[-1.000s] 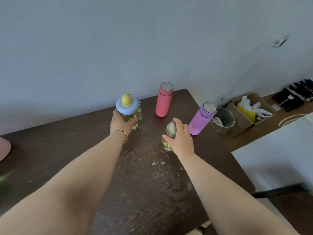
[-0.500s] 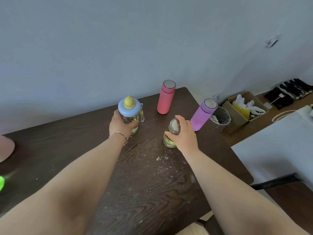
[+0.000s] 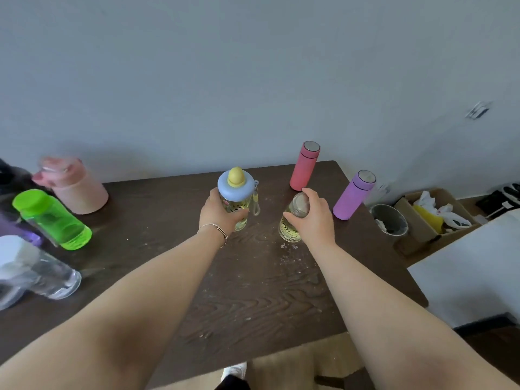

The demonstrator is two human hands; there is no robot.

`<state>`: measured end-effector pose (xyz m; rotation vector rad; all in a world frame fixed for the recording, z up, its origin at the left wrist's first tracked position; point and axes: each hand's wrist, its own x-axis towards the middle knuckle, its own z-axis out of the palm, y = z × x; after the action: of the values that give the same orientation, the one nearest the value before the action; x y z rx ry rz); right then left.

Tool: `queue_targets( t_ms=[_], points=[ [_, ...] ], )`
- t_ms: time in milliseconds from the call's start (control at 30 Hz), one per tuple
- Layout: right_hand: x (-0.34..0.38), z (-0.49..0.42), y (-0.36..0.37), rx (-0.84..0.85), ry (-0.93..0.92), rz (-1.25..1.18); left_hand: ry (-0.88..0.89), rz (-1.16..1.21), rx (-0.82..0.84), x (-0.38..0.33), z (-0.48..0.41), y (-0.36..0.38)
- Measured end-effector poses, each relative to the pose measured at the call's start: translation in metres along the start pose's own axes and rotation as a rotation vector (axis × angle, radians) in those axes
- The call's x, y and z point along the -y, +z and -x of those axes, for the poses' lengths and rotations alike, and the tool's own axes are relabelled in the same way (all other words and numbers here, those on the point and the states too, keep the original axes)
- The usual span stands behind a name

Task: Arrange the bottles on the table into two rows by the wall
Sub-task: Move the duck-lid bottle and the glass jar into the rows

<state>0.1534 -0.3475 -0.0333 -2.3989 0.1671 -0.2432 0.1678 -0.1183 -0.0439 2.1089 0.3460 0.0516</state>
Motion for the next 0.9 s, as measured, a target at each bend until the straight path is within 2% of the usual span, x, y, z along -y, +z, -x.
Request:
queue_targets(
  t_ms=[467, 700, 900],
  points=[
    [0.082, 0.132, 0.029, 0.212, -0.148, -0.081, -0.136, -0.022, -0.228, 0.067, 0.169, -0.12],
    [0.159, 0.191, 0.081, 0.3, -0.249, -0.086, -0.164, 0.006, -0.339, 0.12, 0.203, -0.206],
    [0.23, 0.243, 0.138, 0.336, -0.275, -0.085, -0.17, -0.015, -0.349, 0.179, 0.214, -0.291]
  ],
)
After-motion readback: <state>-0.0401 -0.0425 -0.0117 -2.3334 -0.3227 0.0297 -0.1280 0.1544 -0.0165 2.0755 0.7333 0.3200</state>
